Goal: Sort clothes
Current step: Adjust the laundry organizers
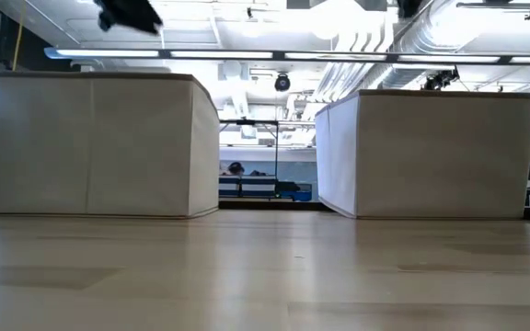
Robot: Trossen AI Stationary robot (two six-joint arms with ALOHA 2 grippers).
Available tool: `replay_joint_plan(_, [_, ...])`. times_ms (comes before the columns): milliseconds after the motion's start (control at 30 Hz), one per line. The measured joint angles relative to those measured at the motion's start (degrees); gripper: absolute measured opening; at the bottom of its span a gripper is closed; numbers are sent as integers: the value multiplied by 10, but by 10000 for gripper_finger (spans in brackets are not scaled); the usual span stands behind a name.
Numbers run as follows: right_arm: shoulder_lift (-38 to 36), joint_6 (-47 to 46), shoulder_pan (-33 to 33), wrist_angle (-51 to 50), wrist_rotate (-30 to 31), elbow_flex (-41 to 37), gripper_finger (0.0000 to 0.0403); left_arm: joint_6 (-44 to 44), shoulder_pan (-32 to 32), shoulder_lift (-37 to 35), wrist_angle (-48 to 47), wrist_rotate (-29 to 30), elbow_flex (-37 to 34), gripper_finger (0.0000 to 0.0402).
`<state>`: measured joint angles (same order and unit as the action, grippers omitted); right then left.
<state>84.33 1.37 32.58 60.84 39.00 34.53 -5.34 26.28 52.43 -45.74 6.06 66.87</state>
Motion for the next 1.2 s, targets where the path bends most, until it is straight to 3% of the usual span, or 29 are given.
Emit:
replay_joint_plan(100, [0, 50, 6, -159, 7, 88, 220, 0, -61, -46, 44, 5, -26, 124])
replay_joint_plan(167, [0, 61, 6, -308, 55, 160, 220, 0, -106, -69, 89, 7, -51, 117])
replay_joint_plan(300, [0, -3, -4, -666, 144, 330, 220, 49, -199, -91, 183, 18, -106, 98])
replay_joint_plan(367, [0, -61, -17, -845, 119, 413, 220, 99, -243, -91, 234, 9, -131, 88])
replay_joint_plan(500, [0, -142, -59, -1127, -1, 542, 220, 149, -304, -76, 337, 3, -157, 71])
replay_joint_plan(633, [-1, -218, -118, -1325, 35, 606, 220, 150, -334, -58, 363, 39, -150, 60])
replay_joint_plan(733, [-1, -221, -178, -1401, 23, 600, 220, 155, -339, -46, 301, 63, -133, 53])
replay_joint_plan(900, [-6, -107, -282, -1419, -95, 516, 220, 178, -338, -26, 163, 79, -110, 58])
replay_joint_plan(1000, [-14, -72, -347, -1413, -116, 450, 220, 175, -338, -3, 106, 95, -110, 81])
replay_joint_plan(1133, [-26, -46, -421, -1380, -166, 366, 217, 142, -315, 39, 25, 187, -110, 128])
replay_joint_plan(1200, [-31, -33, -446, -1346, -207, 331, 203, 125, -296, 63, -2, 180, -111, 149])
